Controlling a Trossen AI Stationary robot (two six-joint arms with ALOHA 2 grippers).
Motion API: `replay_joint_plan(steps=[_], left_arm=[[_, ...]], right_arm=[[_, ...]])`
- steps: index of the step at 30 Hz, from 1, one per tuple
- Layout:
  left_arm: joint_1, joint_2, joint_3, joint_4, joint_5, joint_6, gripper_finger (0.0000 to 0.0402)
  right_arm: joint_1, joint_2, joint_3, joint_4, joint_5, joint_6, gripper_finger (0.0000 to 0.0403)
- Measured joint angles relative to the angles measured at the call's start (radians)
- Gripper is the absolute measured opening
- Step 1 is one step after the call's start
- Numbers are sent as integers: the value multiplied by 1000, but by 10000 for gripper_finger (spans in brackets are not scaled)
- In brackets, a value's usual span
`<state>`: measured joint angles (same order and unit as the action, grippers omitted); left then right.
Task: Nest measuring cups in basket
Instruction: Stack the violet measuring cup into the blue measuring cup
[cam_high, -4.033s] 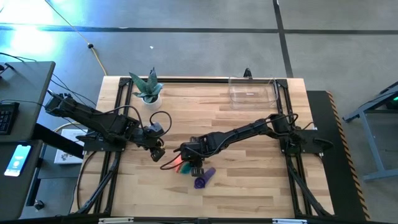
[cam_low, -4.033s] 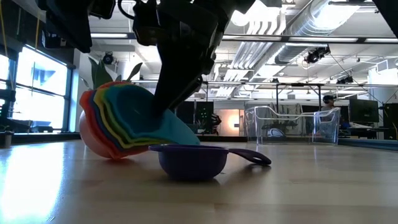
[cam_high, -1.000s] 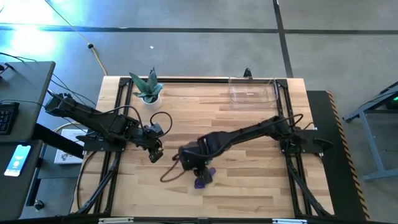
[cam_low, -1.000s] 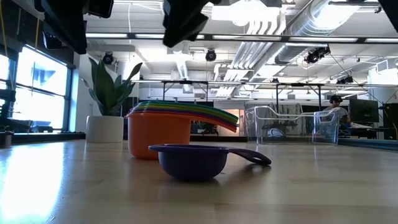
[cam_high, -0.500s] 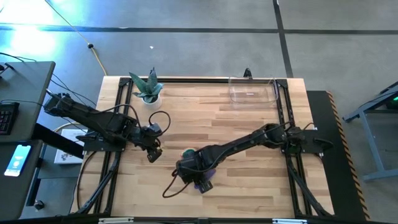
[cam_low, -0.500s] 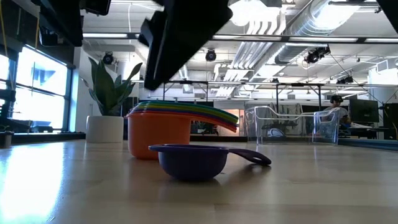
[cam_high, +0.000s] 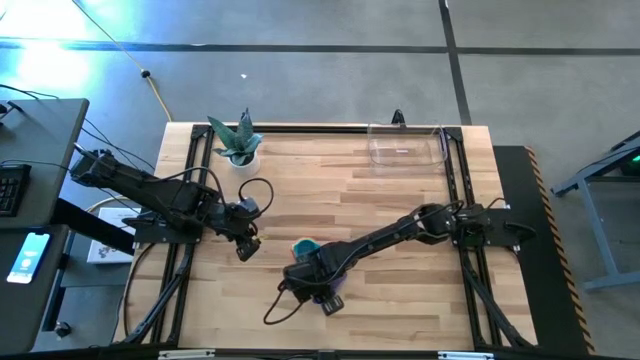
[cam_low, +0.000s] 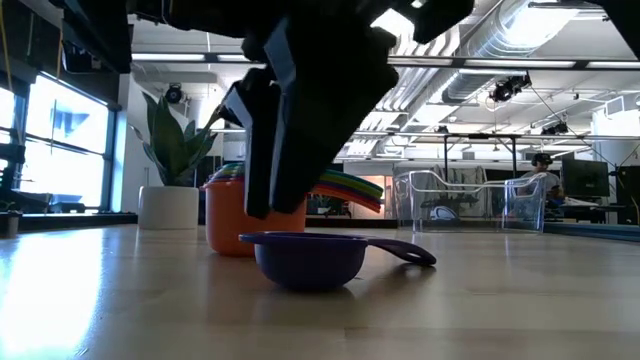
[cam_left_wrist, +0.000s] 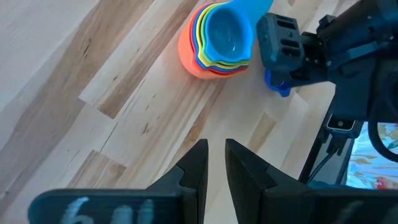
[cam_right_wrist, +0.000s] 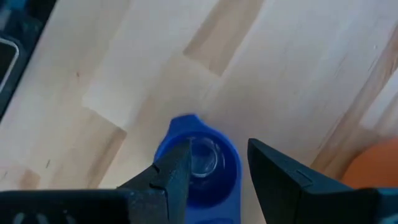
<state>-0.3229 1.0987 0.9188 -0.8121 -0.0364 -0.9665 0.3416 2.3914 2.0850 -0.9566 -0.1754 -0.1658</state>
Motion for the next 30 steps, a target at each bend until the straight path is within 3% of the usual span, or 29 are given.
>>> replay_joint_plan(steps=[11, 15, 22, 30], left_arm=[[0, 0, 0, 0, 0, 0, 46], [0, 0, 0, -1, 0, 1, 46], [0, 0, 0, -3, -1, 19, 46], [0, 0, 0, -3, -1, 68, 46]], right_arm=[[0, 34, 0, -24, 34, 9, 143], [0, 38, 0, -15, 45, 17, 113], [0, 38, 0, -17, 36, 88, 15], [-1, 24, 8, -35, 19, 242, 4]])
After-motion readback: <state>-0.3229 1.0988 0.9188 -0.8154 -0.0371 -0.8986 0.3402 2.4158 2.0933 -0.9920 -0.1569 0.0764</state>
